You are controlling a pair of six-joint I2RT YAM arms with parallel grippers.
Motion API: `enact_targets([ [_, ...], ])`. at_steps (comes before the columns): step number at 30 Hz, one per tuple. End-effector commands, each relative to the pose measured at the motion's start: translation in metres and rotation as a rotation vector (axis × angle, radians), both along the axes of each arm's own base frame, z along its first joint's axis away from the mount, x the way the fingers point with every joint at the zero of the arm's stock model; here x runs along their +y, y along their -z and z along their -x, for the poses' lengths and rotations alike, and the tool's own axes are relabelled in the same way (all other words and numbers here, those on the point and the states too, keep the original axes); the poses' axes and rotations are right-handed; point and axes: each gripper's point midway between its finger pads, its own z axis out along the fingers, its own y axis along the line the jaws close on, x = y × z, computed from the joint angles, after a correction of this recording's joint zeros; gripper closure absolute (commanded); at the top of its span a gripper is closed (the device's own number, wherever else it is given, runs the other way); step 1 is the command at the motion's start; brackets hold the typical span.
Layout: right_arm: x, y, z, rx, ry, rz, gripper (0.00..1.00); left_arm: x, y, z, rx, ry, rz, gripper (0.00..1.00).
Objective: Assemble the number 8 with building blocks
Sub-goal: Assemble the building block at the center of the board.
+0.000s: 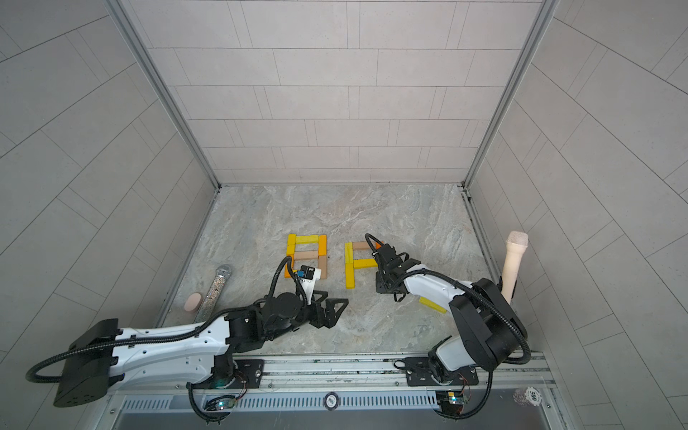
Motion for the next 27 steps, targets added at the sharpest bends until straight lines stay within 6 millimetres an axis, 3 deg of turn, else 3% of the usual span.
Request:
enact_targets([
  [1,0.002,-0.002,-0.004,0.001,0.013,-0.018,0.7,0.004,0.002,-0.004,-0.007,-0.022,-0.004,0.01],
  [27,0.008,0.008,-0.016,0.046,0.012,-0.045,0.69,0.008,0.004,-0.004,-0.015,-0.027,-0.009,0.01],
])
